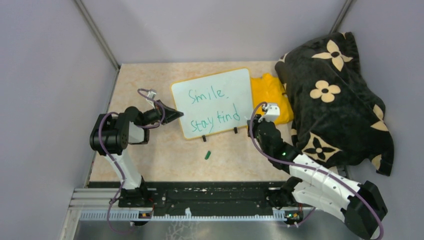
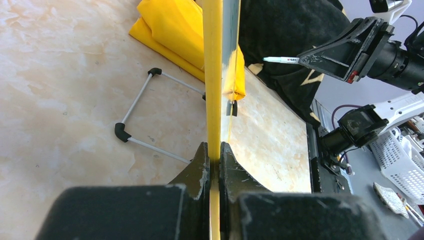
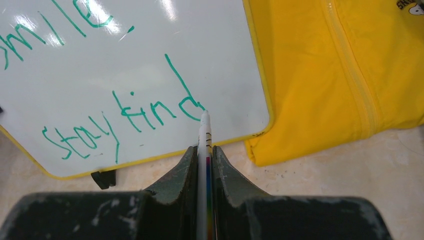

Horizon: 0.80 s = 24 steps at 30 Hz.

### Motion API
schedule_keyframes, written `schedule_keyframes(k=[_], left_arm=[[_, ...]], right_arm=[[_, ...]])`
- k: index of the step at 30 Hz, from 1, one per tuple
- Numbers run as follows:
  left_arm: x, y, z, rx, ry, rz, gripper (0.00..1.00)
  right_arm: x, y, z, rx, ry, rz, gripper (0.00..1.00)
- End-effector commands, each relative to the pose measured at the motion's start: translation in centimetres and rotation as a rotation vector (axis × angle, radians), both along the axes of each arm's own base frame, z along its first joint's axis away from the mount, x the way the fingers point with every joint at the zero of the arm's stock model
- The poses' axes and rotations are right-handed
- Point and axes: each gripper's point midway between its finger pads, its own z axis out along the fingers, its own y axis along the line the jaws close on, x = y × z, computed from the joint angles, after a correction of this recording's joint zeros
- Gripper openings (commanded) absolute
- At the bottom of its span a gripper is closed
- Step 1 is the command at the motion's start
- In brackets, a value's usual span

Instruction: Write a sentence on the whiteboard

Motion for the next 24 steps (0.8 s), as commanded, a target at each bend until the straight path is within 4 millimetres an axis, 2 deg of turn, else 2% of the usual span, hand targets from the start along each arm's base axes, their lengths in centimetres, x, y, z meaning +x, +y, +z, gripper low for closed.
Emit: schedule_keyframes(k=[1, 9, 14, 24], left_arm=[[-0.4, -0.6, -0.4, 0.024, -0.066, -0.04, 0.0], [-0.3, -0.6, -0.4, 0.025, -0.067, -0.04, 0.0], [-0.3, -0.6, -0.4, 0.025, -0.065, -0.04, 0.0], [-0.3, -0.6, -0.4, 0.025, -0.066, -0.04, 0.0]], right_arm=[[0.5, 0.2, 1.9, 0.057, -0.056, -0.009, 0.0], [0.7, 1.1, 1.4, 0.059, -0.039, 0.026, 0.0], [0.8, 1.2, 0.3, 0.067, -0.01, 0.009, 0.0], [1.7, 1.5, -0.3, 0.063, 0.005, -0.018, 0.0]])
